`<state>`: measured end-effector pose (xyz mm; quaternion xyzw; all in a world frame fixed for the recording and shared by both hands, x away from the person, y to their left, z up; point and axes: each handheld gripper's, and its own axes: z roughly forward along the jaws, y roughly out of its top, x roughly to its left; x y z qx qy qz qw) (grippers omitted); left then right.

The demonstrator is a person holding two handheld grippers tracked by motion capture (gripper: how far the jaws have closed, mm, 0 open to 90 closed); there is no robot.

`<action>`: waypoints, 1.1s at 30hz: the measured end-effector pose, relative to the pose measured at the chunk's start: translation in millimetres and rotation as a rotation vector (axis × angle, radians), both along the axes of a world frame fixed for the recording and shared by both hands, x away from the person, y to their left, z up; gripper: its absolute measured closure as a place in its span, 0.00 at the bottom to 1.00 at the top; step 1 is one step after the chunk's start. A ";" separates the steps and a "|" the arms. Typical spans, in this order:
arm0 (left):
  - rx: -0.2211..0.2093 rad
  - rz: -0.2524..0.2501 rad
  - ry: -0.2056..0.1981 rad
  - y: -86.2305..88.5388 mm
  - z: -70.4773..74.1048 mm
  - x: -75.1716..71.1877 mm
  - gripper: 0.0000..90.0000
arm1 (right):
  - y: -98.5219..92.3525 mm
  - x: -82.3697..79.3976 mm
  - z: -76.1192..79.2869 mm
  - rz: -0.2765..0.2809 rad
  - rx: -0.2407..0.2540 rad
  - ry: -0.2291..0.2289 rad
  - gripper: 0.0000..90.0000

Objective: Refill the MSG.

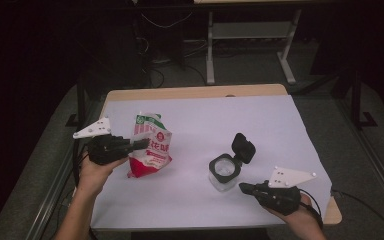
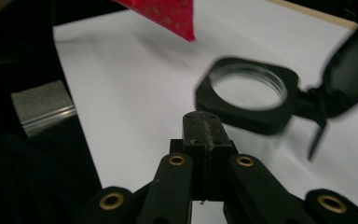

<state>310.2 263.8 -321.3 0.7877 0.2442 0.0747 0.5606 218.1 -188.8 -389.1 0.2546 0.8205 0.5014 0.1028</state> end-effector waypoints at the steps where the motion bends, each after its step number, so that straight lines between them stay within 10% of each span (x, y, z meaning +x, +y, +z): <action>1: -0.007 -0.005 -0.001 -0.3 1.5 -0.8 1.00 | 4.2 0.0 2.0 0.008 0.006 -0.005 1.00; 16: -0.010 -0.080 -0.019 -13.3 28.8 -15.0 1.00 | 81.8 32.6 24.1 -0.008 -0.021 -0.085 1.00; 33: -0.025 -0.184 -0.037 -25.4 49.0 -31.3 1.00 | 152.0 54.0 14.1 -0.081 -0.056 -0.092 1.00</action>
